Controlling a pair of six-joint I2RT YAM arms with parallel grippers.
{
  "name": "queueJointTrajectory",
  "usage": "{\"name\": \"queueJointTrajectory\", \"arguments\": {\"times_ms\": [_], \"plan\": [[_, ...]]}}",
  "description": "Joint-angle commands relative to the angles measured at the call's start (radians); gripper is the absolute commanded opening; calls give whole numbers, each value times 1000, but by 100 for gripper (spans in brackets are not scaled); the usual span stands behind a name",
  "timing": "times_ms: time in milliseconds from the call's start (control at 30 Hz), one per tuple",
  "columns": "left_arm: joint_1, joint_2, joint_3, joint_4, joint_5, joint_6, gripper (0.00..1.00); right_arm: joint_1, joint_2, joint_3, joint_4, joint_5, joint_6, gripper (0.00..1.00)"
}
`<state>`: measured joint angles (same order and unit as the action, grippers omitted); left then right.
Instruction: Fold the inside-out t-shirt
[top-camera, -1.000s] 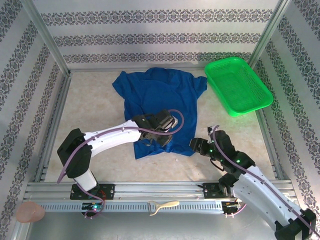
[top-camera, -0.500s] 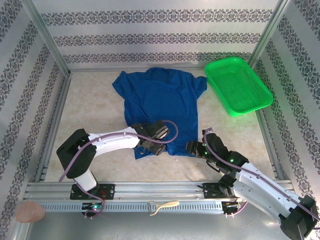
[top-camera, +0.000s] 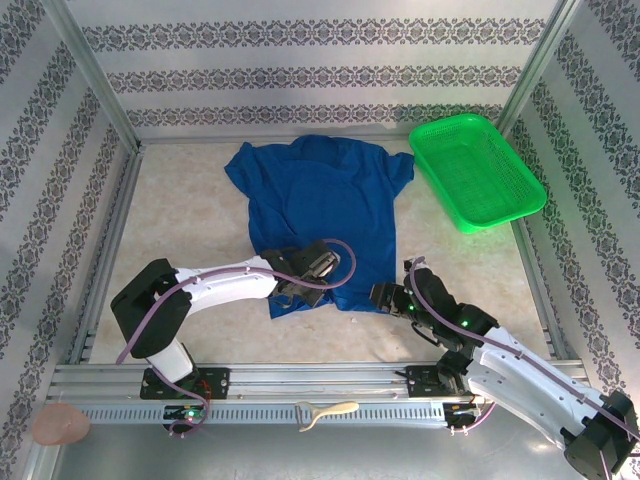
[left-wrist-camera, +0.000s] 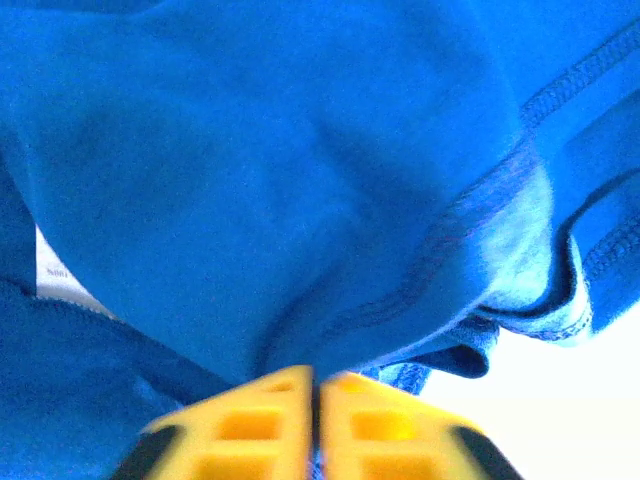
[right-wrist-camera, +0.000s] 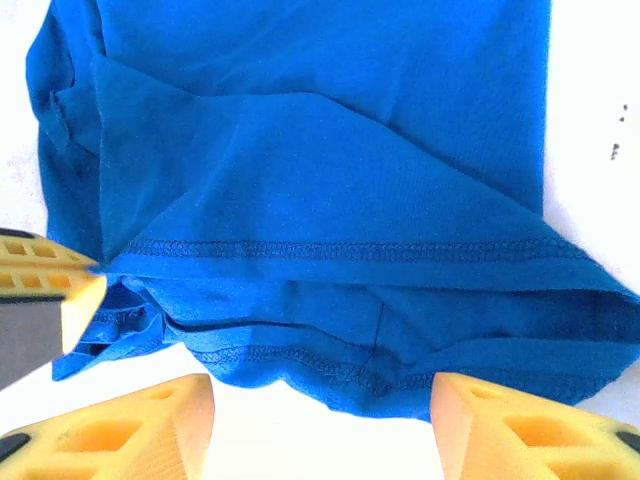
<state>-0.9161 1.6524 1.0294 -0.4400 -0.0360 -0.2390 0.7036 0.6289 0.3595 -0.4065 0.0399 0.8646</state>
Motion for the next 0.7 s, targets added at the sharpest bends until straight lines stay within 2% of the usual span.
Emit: {"name": "queueJointTrajectory", "arguments": {"times_ms": [0, 367, 533, 667], "plan": [[-3, -23, 35, 7, -25, 8, 0, 21, 2, 26, 35, 3, 34, 60], [-3, -249, 52, -8, -8, -2, 0, 128, 135, 106, 199, 38, 65, 62], [-3, -292, 72, -28, 9, -5, 0, 181, 255, 210, 181, 130, -130, 68], [-3, -307, 84, -40, 12, -3, 0, 207, 331, 259, 222, 135, -289, 76]]}}
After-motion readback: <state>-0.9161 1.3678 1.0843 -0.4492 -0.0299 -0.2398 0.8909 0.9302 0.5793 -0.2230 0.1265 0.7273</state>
